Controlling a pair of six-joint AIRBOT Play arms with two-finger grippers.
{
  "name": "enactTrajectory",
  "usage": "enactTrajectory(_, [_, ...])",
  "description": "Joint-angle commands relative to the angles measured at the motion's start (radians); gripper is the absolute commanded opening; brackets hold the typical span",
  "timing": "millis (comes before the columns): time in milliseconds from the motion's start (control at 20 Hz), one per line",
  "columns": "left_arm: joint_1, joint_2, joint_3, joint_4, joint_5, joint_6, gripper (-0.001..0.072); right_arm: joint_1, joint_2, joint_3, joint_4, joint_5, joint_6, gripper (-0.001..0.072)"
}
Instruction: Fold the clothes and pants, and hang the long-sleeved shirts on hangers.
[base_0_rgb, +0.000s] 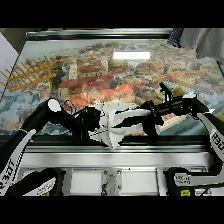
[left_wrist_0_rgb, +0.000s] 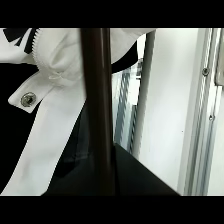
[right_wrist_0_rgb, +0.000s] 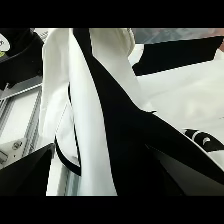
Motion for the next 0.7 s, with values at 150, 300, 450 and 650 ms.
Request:
enactTrajectory(150, [-0.001, 0.0, 0.0, -0.002, 0.0, 0.0, 0.0014, 0.001, -0.001, -0.001, 0.0, 0.0, 0.0, 0.062])
enactTrajectory(300, [-0.001, 0.0, 0.0, -0.002, 0.0, 0.0, 0.0014, 0.002, -0.001, -0.001, 0.0, 0.001, 0.0, 0.0327])
enactTrajectory(450, [-0.001, 0.0, 0.0, -0.002, 0.0, 0.0, 0.0014, 0.003, -0.001, -0.001, 0.001, 0.0, 0.0, 0.0018])
enactTrajectory(650, [-0.001, 0.0, 0.0, -0.001, 0.003, 0.0, 0.0014, 0.003, -0.001, -0.001, 0.001, 0.0, 0.0, 0.0019])
